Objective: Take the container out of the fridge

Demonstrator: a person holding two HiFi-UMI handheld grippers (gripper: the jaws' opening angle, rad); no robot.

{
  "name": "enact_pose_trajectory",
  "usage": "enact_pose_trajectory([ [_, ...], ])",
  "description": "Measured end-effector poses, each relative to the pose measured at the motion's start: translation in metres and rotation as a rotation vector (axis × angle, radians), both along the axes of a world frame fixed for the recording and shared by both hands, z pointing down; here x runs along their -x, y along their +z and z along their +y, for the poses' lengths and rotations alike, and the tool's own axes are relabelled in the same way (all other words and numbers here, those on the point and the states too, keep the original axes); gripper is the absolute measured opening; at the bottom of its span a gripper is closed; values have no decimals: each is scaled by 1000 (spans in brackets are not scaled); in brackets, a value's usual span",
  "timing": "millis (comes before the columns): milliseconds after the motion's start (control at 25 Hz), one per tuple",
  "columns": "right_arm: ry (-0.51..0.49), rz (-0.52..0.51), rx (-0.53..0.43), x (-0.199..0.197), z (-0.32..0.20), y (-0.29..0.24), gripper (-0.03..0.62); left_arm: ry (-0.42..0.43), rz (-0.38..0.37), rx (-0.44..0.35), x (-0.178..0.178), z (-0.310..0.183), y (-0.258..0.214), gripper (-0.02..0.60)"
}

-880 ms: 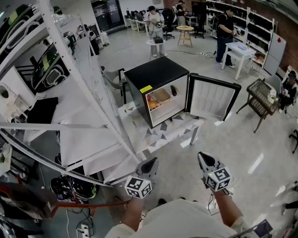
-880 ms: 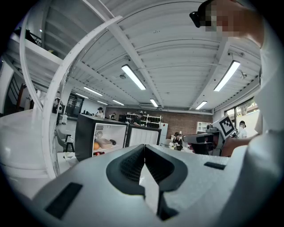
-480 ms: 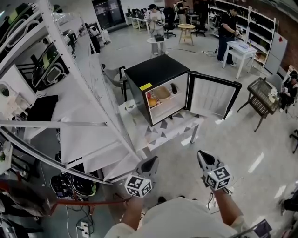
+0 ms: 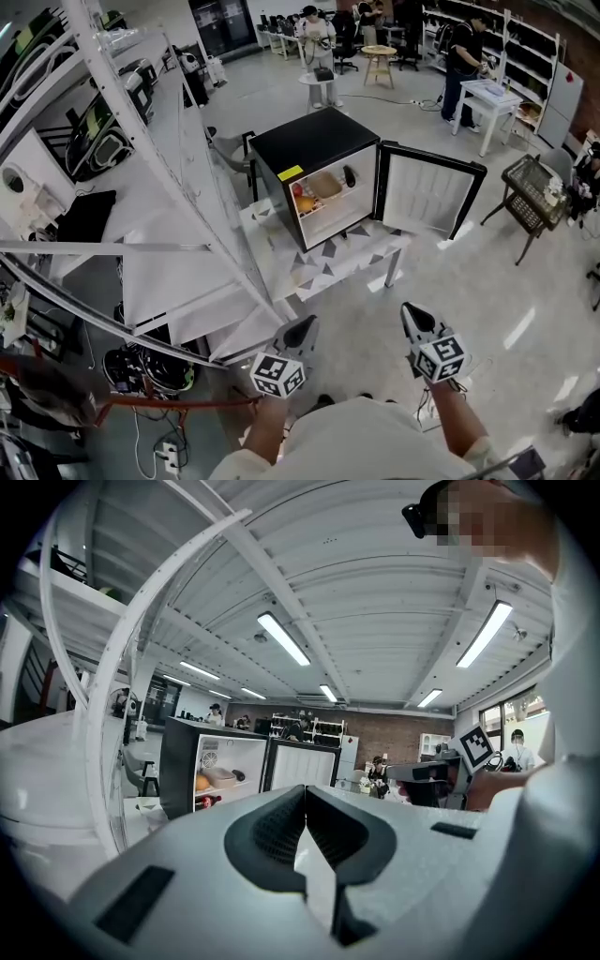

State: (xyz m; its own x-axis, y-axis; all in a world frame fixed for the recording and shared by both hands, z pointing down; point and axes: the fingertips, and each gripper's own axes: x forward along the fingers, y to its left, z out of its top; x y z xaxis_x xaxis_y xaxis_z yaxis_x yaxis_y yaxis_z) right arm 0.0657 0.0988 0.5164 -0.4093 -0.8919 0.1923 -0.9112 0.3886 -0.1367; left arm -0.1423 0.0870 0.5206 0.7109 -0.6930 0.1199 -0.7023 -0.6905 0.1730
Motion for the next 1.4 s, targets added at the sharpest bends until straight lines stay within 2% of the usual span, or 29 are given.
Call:
enact_pose_trajectory([
  [520,-38,-31,23,-39,8,19,6,-16,-30,4,-47,11,4,5],
  [720,-49,-34,28,-45,0,19,6,-28,-35,5,-53,7,3,5],
  [1040,-77,-25,47,-35,-37,30,6,-52,-22,22,-47,-26,15,5],
  [1400,-70,-7,92,-22,-98,44,6,-47,-6,48,-39,-92,28,5],
])
